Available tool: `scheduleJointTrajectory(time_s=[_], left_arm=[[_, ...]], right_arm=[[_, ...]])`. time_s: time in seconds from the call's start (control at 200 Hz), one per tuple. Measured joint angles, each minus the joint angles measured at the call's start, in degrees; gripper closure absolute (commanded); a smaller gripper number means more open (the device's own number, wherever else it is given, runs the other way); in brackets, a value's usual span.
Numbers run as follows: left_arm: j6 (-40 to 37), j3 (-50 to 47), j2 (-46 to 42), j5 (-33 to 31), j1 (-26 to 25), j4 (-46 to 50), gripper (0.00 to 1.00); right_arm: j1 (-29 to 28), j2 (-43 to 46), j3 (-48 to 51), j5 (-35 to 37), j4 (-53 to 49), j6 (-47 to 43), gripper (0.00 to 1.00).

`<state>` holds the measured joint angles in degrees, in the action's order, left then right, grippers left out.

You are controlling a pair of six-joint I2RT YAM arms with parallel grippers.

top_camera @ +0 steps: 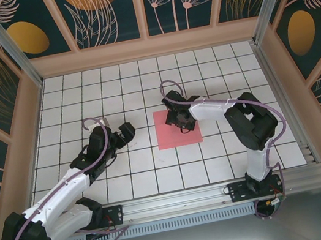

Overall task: Fold a paper plane with a square sheet of paper (pick it up from the middle)
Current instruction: Move the square sheet of paper to the center of the table, then first fold in half a square sheet of paper at the center of the table.

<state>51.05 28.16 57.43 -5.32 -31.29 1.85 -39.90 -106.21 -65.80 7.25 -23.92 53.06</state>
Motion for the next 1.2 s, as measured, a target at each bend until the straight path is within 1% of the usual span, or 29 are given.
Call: scheduleJointTrajectory(time_s=[0.085, 0.18, 0.21, 0.27, 0.51, 0.641, 0.921, 1.201], left_arm=[[-0.09, 0.0, 0.0, 0.42, 0.0, 0.0, 0.01], [-0.33, 0.0, -0.02, 0.44, 0.0, -0.04, 0.01], [-0.46, 0.0, -0.04, 0.44, 0.0, -0.13, 0.01], [-0.63, 0.0, -0.04, 0.57, 0.0, -0.35, 0.01], [-2.1, 0.0, 0.83, 2.25, 0.0, -0.72, 0.01], [-2.84, 0.0, 2.12, 3.45, 0.0, -1.44, 0.01], [-3.06, 0.0, 3.15, 4.92, 0.0, -1.73, 0.01], [-3.06, 0.0, 3.43, 5.09, 0.0, -1.75, 0.01]], right_arm=[[-0.44, -0.04, -1.11, 0.39, -1.42, -1.29, 0.18], [-0.72, 0.02, -2.36, 0.44, -1.81, -4.68, 0.14], [-0.79, 0.07, -2.64, 0.46, -1.97, -5.79, 0.07], [-0.83, 0.2, -3.28, 0.46, -2.25, -8.5, 0.03], [-0.81, 0.13, -6.75, 1.27, -7.06, -15.23, 0.01], [-0.83, -2.05, -9.2, 1.33, -9.42, -16.74, 0.01], [-0.81, -7.15, -11.65, 1.36, -12.94, -16.72, 0.01], [-0.83, -7.48, -13.42, 0.87, -14.1, -16.74, 0.01]])
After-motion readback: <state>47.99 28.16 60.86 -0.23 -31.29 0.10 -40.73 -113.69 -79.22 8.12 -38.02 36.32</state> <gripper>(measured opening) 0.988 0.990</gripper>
